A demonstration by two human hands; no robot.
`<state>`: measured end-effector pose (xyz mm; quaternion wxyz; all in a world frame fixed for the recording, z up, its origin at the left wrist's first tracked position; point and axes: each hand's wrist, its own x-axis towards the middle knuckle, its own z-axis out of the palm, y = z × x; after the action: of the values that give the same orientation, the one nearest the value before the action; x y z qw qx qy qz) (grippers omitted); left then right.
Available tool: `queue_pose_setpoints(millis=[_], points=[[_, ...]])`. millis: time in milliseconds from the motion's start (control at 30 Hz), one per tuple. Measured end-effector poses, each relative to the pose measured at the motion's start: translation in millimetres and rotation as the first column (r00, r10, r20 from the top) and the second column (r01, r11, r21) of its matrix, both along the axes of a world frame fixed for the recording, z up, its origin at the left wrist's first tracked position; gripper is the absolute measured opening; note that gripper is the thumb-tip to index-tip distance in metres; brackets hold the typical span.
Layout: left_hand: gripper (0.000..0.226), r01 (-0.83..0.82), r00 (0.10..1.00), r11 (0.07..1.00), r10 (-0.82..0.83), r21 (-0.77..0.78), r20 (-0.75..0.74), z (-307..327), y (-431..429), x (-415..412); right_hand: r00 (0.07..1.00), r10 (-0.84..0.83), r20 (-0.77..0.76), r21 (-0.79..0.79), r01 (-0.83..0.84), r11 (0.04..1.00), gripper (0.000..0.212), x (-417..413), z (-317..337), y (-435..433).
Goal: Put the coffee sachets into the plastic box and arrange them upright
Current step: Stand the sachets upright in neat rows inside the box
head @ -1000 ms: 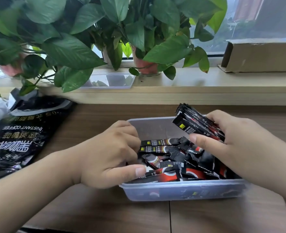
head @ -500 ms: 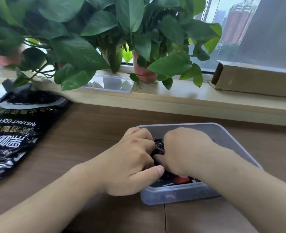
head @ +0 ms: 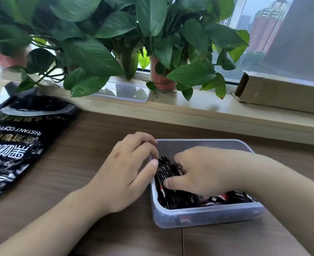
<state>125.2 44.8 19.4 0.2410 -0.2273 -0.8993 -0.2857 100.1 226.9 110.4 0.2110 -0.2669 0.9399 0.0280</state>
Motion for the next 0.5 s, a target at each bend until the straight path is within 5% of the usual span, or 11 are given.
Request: queue_pose_setpoints(millis=[167,333,500], points=[[0.031,0.018,1.0,1.0,-0.018,-0.014,0.004,-5.3,1.1,0.3,0.999,-0.044,0.008,-0.145,0.045,0.988,0.047,-11.1,-18.2,-1.1],[0.034,0.056,0.997,0.998,-0.054,-0.042,0.059,-3.7,-3.3,-2.6,0.942,-0.143,0.305,-0.272,0.23,0.935,0.039,-18.1,-20.8,8.1],[0.028,0.107,0.993,0.985,-0.099,-0.133,0.067,13.1,-8.0,-5.0,0.927,-0.179,0.329,-0.406,0.31,0.86,0.038,-21.6,-31.0,14.1]])
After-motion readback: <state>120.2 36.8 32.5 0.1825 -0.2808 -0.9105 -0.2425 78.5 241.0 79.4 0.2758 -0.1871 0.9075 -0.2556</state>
